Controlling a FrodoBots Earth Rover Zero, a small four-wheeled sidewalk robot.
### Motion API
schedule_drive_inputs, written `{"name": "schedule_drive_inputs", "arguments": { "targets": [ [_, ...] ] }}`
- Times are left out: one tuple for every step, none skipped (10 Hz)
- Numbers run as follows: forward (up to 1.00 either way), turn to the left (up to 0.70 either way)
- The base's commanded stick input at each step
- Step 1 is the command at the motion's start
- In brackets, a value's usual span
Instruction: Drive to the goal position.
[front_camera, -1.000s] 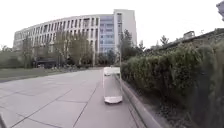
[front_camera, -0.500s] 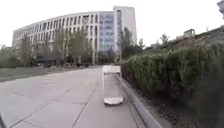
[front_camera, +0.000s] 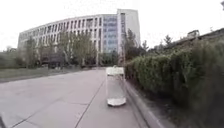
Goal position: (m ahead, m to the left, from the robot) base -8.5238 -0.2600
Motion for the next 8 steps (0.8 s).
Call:
{"name": "schedule_drive_inputs", "arguments": {
  "targets": [
    [0.00,0.70],
    [0.00,0.70],
    [0.00,0.70],
    [0.00,0.70],
    [0.00,0.70],
    [0.00,0.70],
    [0.00,0.70],
    [0.00,0.70]
  ]
}}
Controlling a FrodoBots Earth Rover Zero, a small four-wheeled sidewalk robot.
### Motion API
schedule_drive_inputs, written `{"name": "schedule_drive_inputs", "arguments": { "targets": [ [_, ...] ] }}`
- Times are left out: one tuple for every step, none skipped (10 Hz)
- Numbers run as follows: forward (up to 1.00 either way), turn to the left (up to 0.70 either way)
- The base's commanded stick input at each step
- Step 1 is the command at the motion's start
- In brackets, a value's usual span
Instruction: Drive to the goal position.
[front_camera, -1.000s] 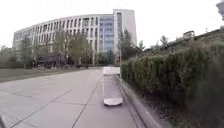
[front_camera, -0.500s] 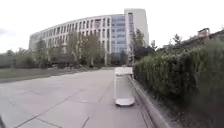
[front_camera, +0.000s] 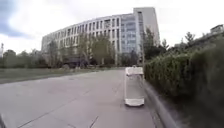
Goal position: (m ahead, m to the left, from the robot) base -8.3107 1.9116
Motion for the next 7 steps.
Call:
{"name": "schedule_drive_inputs", "arguments": {
  "targets": [
    [0.00,0.70],
    [0.42,0.49],
    [0.70,0.35],
    [0.70,0.34],
    [0.70,0.33],
    [0.70,0.33],
    [0.70,0.33]
  ]
}}
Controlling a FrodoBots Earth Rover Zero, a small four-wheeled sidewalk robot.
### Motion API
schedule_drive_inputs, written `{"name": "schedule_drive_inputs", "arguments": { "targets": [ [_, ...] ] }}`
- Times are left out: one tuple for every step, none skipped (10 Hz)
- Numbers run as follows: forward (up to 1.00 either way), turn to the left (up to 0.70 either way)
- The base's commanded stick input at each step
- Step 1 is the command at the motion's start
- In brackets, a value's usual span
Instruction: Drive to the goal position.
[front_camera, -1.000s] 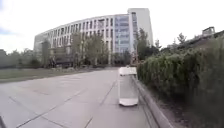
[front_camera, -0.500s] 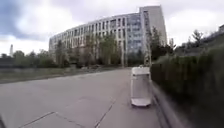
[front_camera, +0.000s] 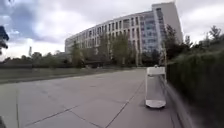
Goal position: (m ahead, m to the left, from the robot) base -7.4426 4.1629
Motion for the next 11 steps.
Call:
{"name": "schedule_drive_inputs", "arguments": {
  "targets": [
    [0.70,0.35],
    [0.70,0.35],
    [0.70,0.35],
    [0.70,0.35],
    [0.70,0.35],
    [0.70,0.35],
    [0.70,0.35],
    [0.70,0.35],
    [0.70,0.34],
    [0.70,0.35],
    [0.70,0.35]
  ]
}}
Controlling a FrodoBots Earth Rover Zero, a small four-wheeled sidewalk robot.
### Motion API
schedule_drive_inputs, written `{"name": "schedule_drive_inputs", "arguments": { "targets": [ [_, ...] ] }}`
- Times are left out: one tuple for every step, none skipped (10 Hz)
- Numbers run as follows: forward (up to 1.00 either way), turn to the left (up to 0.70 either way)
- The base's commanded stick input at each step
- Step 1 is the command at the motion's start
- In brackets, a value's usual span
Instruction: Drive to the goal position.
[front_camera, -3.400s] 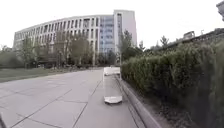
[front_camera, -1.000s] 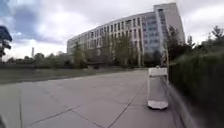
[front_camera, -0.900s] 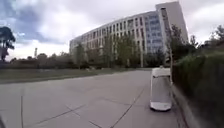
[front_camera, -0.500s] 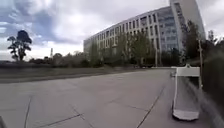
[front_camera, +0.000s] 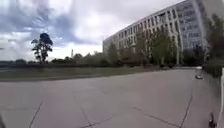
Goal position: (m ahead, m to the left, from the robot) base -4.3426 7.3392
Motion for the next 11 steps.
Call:
{"name": "schedule_drive_inputs", "arguments": {
  "targets": [
    [0.70,0.35],
    [0.70,0.35],
    [0.70,0.35],
    [0.70,0.35],
    [0.70,0.35],
    [0.70,0.35],
    [0.70,0.35],
    [0.70,0.35],
    [0.70,0.35],
    [0.70,0.35],
    [0.70,0.35]
  ]
}}
